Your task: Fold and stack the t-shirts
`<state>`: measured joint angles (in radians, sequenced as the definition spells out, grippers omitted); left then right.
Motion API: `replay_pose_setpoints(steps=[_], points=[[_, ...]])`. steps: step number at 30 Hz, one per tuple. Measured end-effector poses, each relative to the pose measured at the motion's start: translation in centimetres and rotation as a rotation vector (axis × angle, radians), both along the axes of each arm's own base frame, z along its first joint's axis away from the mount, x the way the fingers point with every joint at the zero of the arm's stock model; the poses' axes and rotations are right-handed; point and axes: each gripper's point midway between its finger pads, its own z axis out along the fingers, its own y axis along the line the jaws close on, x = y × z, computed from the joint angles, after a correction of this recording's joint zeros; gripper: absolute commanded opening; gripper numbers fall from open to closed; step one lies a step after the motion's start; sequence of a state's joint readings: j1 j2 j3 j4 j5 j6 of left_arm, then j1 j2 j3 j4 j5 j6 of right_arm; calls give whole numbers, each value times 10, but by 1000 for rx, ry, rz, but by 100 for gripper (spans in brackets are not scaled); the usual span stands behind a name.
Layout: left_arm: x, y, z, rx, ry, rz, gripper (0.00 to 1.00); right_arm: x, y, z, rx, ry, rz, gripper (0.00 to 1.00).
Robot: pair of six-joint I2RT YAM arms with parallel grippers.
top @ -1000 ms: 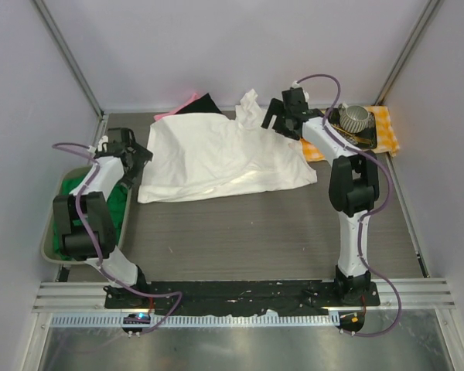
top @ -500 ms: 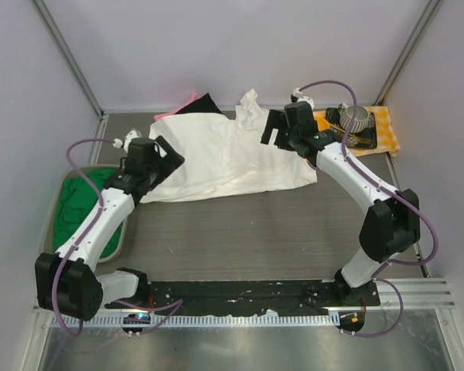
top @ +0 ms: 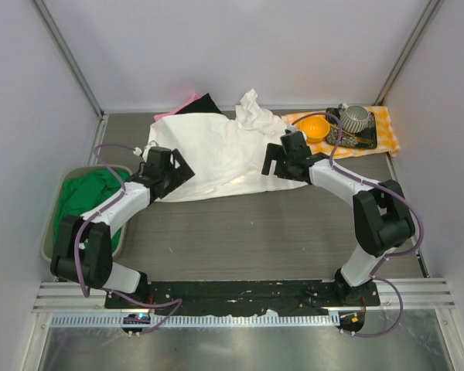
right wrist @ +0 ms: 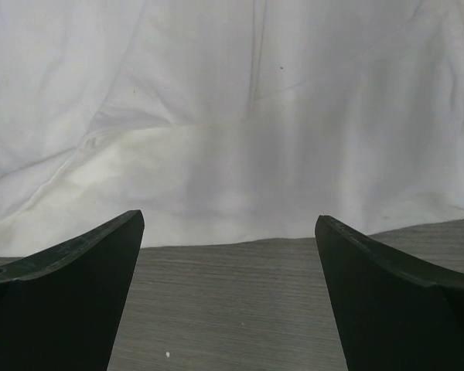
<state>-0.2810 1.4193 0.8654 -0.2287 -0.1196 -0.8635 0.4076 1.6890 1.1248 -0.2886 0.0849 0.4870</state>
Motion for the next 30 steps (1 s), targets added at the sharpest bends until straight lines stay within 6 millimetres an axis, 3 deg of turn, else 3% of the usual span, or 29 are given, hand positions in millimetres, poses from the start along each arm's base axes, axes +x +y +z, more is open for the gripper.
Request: replay_pose_setpoints(steps=[6,14,22,30], points=[[3,-5,-14,-8,26,-12,100,6,5,0,24,-26,1,100],[-11,-19,-11,-20,53,-48,100,8,9,-23,24,11,7,100],[-29,-13,-8,6,90,-46,100,8,10,-39,18,38,10,100],[-32,-11,-23,28,140,-44,100,9,11,-40,23,34,13,100]])
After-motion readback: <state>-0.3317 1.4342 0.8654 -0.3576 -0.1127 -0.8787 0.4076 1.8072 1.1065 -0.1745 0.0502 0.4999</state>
